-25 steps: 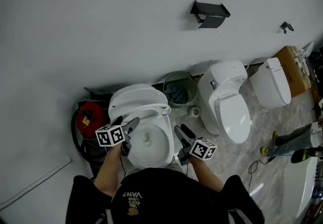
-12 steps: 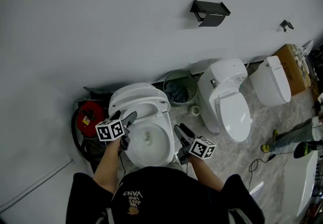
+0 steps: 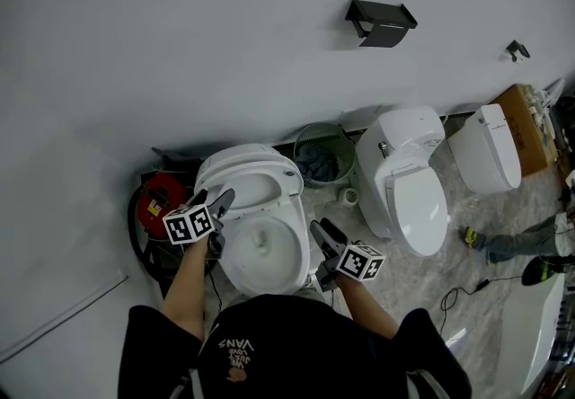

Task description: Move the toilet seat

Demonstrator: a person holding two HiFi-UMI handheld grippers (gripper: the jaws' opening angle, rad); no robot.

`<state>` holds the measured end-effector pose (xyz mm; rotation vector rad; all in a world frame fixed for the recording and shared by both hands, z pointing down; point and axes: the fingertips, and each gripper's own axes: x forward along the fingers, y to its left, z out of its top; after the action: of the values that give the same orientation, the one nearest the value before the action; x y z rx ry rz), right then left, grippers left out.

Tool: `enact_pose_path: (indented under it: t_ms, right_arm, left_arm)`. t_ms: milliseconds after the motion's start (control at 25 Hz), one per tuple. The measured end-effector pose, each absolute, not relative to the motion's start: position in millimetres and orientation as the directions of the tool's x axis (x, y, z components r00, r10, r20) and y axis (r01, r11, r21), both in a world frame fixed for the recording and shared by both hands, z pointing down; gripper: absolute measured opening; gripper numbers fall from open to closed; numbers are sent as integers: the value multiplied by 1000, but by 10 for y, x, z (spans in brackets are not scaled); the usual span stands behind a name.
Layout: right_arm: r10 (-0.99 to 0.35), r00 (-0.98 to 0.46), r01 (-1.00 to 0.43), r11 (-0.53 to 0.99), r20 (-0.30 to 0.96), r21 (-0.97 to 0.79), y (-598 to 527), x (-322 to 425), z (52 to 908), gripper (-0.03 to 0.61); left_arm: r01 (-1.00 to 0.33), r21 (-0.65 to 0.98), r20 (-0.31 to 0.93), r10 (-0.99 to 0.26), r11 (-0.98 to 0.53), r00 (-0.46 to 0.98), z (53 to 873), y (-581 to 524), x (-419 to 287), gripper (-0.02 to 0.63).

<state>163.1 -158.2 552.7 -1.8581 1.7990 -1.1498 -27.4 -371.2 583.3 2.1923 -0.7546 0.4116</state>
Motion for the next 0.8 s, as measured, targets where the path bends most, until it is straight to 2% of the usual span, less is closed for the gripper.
enact_pose_path:
  t_ms: [320, 600, 800]
  right_arm:
    - [-936, -143, -698, -136, 323, -703, -1573, 1663, 5502, 206]
    - [-926, -202, -706, -87, 318, -702, -1606, 1606, 5453, 204]
    - [-920, -245, -722, -38, 307, -691, -1661, 1579, 5401, 190]
  left_arm:
    - [-653, 552, 476, -447, -519, 758, 5704, -3643, -358, 400]
    - [-665, 509, 430, -507, -547, 747, 5456, -3445, -465, 316]
    - [-687, 476, 380, -576, -549, 724, 5242, -3319, -593, 203]
